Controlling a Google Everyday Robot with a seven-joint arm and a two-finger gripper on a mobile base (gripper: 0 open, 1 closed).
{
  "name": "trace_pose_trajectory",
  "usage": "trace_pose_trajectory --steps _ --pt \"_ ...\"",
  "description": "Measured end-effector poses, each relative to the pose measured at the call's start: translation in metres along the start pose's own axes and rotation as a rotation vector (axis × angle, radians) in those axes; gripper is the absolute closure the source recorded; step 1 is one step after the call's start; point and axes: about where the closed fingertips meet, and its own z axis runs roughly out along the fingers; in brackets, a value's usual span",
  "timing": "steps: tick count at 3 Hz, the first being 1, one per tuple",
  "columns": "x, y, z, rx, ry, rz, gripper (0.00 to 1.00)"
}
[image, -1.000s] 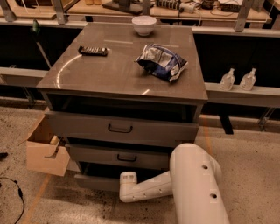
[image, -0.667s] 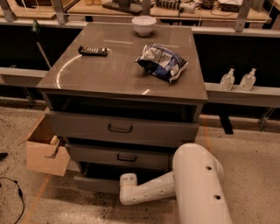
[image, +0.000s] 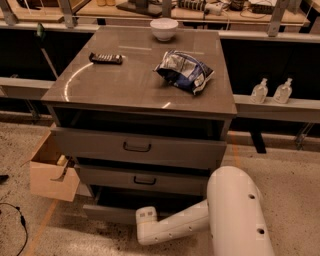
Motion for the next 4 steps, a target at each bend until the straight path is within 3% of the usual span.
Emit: trace_pose_trajectory --steps 2,3,4 --pt "-0.005 0.032 -0.021 -0.005 -0.028 0.008 1.0" --pt "-0.007 0.034 -0.026 -0.005 -0.036 0.006 0.83" --pt "-0.008 0.031 -0.028 -0.003 -0.037 0.004 0.59"
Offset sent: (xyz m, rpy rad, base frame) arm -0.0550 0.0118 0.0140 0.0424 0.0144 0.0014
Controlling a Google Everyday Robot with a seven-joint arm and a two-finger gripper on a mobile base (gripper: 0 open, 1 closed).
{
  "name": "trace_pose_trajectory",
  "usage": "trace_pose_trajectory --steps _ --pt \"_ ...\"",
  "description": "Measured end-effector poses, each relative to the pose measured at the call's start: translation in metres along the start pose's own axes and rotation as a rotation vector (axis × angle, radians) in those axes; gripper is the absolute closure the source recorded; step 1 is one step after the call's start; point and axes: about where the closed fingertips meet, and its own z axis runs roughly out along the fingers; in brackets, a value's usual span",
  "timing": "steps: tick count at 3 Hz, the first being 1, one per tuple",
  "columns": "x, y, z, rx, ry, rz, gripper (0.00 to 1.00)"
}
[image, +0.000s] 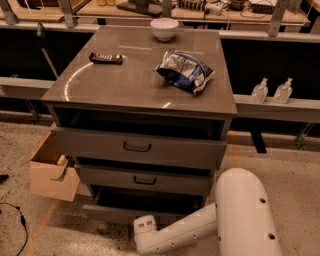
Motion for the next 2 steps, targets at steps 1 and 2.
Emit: trace_pose_trajectory --steps 1,2 --pt "-0.0019 -0.0036 0.0044 0.002 -0.004 -0.004 0.36" --pt "-0.0051 -0.0091 0.013 0.007 -0.009 -0.011 0.13"
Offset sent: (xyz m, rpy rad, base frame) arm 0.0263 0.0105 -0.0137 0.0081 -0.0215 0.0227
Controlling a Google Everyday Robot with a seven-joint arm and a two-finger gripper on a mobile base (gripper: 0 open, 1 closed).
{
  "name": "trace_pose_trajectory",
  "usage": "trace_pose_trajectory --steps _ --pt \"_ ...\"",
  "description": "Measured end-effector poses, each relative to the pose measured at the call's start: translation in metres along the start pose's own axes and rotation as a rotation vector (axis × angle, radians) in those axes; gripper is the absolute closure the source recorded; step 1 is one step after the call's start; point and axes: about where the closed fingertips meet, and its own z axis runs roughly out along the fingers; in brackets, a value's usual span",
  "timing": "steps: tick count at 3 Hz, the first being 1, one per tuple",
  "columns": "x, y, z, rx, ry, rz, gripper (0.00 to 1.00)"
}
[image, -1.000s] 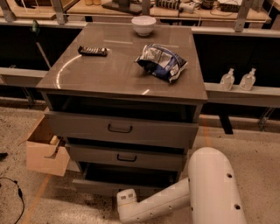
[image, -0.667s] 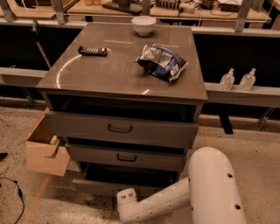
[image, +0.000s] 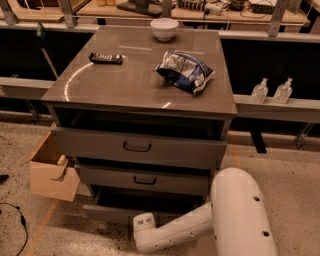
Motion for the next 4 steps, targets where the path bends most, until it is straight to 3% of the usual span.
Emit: trace_pose_trajectory --steps 1,2,3,4 --pt "-0.001 -0.008 0.008 0.011 0.0 -0.006 0.0" --pt "-0.002 -0.011 0.016 0.009 0.0 -0.014 0.0" --pt "0.004 -0.018 0.014 0.021 0.011 -0.018 0.36" --pt "0.007 -0.022 0.013 0.028 0.016 -0.018 0.22"
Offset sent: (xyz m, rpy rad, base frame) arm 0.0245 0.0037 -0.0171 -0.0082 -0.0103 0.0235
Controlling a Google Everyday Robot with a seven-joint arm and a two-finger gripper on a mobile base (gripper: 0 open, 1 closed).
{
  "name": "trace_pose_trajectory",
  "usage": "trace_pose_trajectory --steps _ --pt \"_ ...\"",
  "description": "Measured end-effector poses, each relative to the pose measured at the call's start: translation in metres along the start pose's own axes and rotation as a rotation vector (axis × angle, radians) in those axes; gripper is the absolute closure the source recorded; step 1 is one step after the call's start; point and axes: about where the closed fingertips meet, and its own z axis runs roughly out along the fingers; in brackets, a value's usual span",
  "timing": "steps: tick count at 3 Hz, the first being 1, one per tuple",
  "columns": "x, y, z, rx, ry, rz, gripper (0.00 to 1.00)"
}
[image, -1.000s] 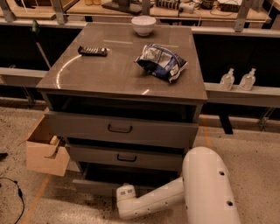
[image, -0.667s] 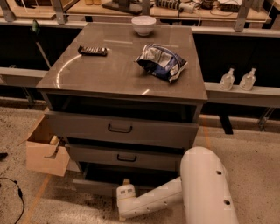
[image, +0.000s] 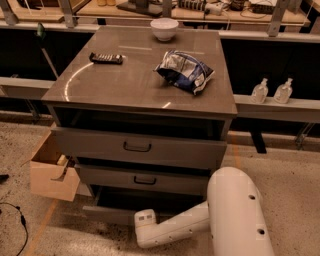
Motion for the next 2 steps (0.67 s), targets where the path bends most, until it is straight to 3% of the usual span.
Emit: trace_pose_trajectory --steps 1,2 --pt "0.0013 -0.005 -0.0048 0.011 0.003 0.002 0.26" --pt "0.0022 -0.0099 -0.0108 0.024 0.007 0.006 0.22"
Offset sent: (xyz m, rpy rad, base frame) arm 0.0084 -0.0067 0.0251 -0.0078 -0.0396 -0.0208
